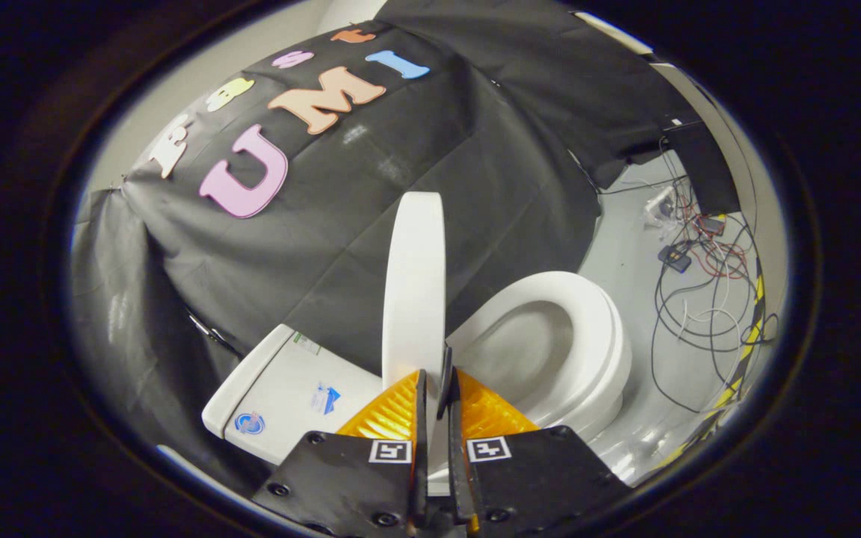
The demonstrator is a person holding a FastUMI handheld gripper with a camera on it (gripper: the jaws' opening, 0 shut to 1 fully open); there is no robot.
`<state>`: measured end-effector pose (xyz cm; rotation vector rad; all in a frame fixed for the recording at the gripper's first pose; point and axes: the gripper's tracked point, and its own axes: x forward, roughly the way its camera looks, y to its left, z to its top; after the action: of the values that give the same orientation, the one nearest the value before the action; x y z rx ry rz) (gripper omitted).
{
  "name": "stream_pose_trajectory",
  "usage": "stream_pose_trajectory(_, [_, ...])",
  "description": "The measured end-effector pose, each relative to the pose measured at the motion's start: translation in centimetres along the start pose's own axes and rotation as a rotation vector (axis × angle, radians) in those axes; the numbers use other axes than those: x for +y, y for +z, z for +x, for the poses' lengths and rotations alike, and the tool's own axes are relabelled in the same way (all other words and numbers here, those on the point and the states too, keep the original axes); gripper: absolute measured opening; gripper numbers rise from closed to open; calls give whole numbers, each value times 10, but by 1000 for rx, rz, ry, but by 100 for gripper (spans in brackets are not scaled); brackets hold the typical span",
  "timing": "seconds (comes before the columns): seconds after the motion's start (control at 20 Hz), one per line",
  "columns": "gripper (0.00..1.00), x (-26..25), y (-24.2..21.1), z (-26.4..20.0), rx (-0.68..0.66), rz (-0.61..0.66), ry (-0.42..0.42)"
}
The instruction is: Open the toilet lid.
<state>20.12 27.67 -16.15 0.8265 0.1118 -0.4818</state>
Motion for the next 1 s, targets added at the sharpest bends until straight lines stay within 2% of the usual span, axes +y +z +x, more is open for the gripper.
stream_pose_trajectory(0.55, [13,45,2,-6,17,-180,80])
stream_pose_trajectory(0.9, [13,75,-2,-9,18,-262,147])
stream_pose_trajectory(1.0, [16,84,-3,-9,14,-264,170])
